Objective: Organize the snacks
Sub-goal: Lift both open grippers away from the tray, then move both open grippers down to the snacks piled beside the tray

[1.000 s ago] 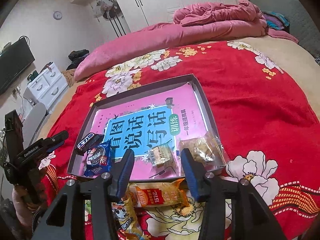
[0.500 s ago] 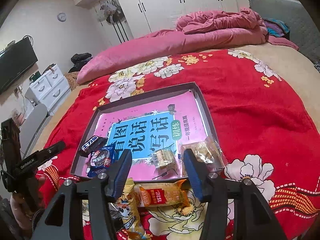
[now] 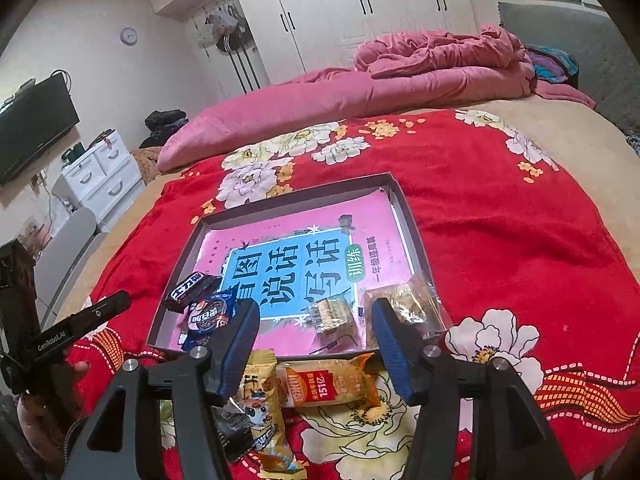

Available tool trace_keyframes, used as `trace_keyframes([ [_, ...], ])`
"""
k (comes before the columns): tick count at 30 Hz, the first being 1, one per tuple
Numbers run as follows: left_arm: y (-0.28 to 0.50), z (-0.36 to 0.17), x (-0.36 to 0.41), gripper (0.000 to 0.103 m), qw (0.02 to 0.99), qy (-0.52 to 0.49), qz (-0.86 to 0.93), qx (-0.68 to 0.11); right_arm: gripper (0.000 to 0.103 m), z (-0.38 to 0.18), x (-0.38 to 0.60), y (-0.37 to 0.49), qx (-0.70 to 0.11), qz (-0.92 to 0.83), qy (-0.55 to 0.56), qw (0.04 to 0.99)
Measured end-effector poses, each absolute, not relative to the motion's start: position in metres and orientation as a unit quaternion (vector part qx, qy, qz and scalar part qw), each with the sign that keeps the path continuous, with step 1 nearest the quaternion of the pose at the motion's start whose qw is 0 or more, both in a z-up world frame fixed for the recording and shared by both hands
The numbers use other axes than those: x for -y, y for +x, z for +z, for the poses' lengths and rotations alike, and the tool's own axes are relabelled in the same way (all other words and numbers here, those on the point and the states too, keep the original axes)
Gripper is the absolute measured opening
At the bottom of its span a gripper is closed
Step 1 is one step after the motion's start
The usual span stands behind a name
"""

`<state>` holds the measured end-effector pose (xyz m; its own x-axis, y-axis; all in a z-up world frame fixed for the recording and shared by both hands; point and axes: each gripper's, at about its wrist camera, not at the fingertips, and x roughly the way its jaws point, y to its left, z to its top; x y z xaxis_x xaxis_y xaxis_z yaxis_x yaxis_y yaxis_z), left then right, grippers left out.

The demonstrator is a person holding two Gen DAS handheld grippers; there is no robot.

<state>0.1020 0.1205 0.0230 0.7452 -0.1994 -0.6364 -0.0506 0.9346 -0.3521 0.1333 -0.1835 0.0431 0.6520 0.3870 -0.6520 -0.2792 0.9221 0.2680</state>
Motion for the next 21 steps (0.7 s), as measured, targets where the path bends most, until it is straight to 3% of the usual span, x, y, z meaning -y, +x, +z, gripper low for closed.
trace_keyframes([
  [21,0.08,0.027,-0.096,0.076,0.911,-0.174,-0.054,-0.37,0.062,0.048,0.18,0.107,-0.367,0.197,0.049,0.908],
])
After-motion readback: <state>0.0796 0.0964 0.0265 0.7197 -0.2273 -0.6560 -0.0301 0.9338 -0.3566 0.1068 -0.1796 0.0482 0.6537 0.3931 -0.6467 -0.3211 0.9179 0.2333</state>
